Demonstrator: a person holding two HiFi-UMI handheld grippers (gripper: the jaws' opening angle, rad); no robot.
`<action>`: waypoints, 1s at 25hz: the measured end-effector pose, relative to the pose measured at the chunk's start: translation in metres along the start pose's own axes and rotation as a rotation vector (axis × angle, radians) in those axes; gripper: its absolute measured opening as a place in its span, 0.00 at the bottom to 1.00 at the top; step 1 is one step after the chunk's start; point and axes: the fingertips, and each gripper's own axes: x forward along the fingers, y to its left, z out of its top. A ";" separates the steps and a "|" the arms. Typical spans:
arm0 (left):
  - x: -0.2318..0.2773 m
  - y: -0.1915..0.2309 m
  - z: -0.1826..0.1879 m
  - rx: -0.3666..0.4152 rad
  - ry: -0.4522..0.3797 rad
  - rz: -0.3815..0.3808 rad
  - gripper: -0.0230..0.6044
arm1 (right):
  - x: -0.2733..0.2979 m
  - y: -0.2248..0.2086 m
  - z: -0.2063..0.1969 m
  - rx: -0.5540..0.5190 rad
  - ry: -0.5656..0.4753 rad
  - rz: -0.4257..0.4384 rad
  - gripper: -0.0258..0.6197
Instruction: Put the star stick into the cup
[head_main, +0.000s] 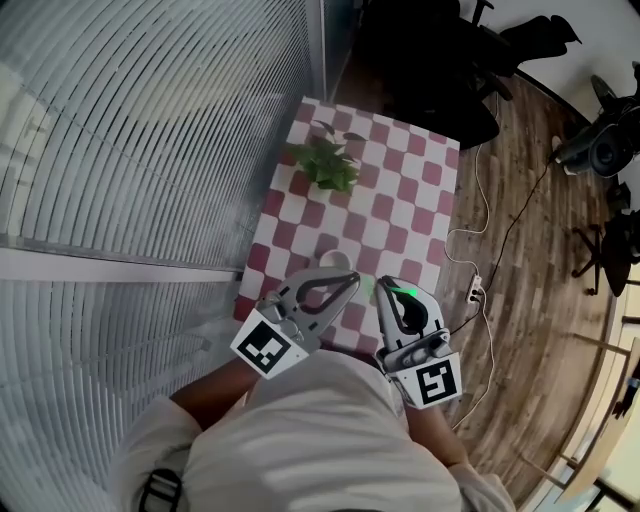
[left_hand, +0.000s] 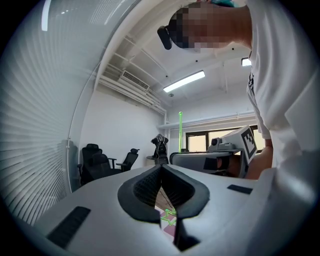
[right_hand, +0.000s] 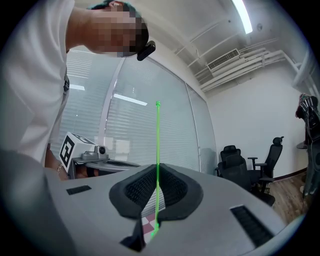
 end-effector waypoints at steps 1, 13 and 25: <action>0.000 0.002 -0.004 -0.007 0.000 0.000 0.09 | 0.002 0.000 -0.004 -0.004 0.005 -0.002 0.10; -0.012 0.021 -0.036 -0.018 0.000 0.004 0.09 | 0.019 0.003 -0.037 0.031 0.013 -0.006 0.10; -0.017 0.030 -0.066 -0.023 0.019 0.004 0.09 | 0.034 0.008 -0.068 0.039 0.003 0.012 0.10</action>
